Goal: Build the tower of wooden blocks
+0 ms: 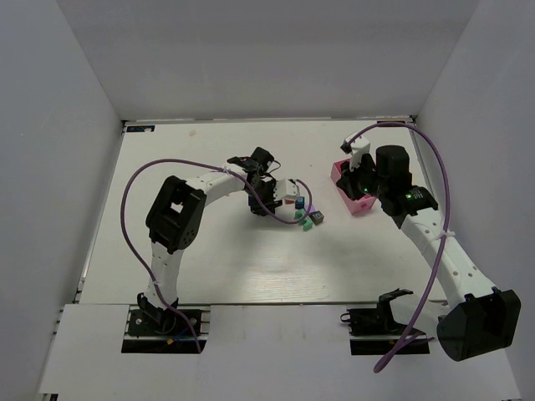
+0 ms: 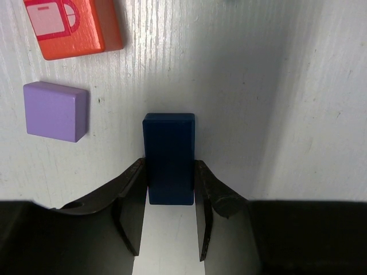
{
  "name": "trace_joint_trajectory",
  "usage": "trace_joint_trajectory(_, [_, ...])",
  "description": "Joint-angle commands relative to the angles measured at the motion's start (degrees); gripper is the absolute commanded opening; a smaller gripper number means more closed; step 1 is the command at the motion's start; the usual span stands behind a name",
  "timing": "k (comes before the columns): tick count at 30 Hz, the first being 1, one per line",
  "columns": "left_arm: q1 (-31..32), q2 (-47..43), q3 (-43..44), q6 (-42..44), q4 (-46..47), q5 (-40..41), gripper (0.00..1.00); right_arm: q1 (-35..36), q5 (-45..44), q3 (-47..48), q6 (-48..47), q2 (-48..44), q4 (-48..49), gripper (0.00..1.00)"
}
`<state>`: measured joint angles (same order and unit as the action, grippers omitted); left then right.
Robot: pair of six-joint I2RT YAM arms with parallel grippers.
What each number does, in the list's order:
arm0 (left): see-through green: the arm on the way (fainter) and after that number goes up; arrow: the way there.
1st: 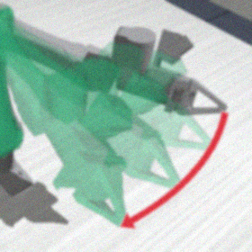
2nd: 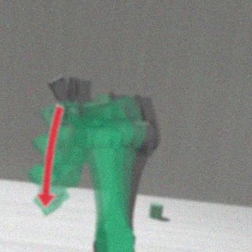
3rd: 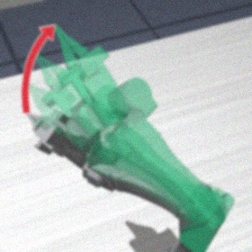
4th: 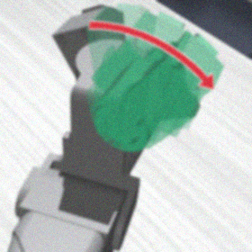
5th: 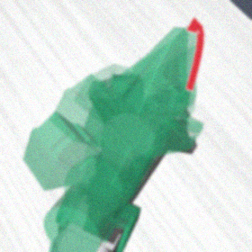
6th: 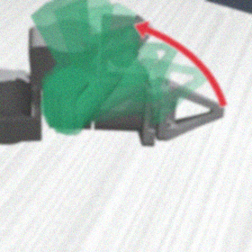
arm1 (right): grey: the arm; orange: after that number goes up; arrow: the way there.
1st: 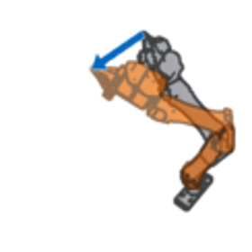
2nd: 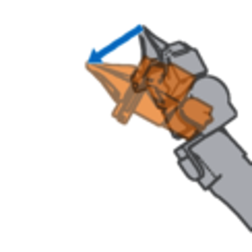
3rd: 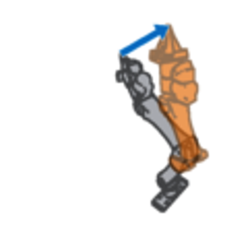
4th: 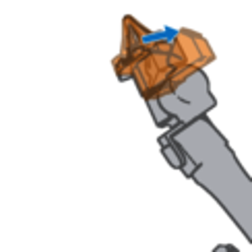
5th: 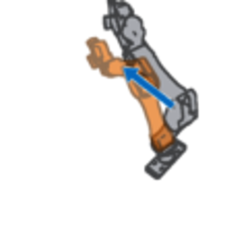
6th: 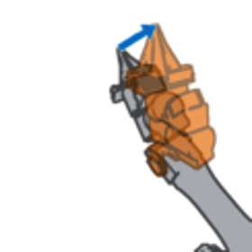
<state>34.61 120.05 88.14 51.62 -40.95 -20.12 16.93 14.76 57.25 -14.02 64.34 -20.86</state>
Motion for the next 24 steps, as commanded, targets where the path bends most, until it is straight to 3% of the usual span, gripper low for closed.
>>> trace_joint_trajectory(1, [-0.2, -0.4, 0.2, 1.9, -1.2, -1.1, 0.26, -0.1, 0.2, -0.3, -0.6, 0.1, 1.2, 0.18])
trace_joint_trajectory(8, [-0.2, -1.0, -0.9, 1.9, 0.0, 0.6, 0.37, -0.2, 0.3, -0.5, -0.6, 0.0, 0.9, 0.18])
trace_joint_trajectory(11, [-0.2, -1.5, -1.5, 1.9, 0.0, 0.6, 0.52, -0.1, 0.4, -0.6, -0.6, 0.1, 1.1, 0.18])
trace_joint_trajectory(12, [-0.2, -1.5, -1.5, 1.9, 0.0, 0.6, 0.57, 0.0, 0.3, -0.5, -0.5, 0.0, 0.9, 0.18])
trace_joint_trajectory(13, [-0.2, -1.5, -1.5, 1.9, 0.0, 1.1, 0.72, -0.1, 0.3, -0.4, -0.5, 0.0, 1.0, 0.18])
trace_joint_trajectory(15, [-0.2, -1.5, -2.0, 1.9, 0.5, 1.7, 0.82, -0.3, 0.3, -0.5, -0.5, 0.0, 1.1, 0.18])
trace_joint_trajectory(16, [-0.2, -1.5, -2.0, 1.4, 0.5, 2.4, 0.99, -0.1, 0.4, -0.5, -0.6, 0.2, 0.9, 0.18])
trace_joint_trajectory(24, [-0.2, -7.3, -1.5, -1.6, 2.4, 7.2, 1.0, -0.2, 0.4, -0.6, -0.7, 0.4, 1.1, 0.18])
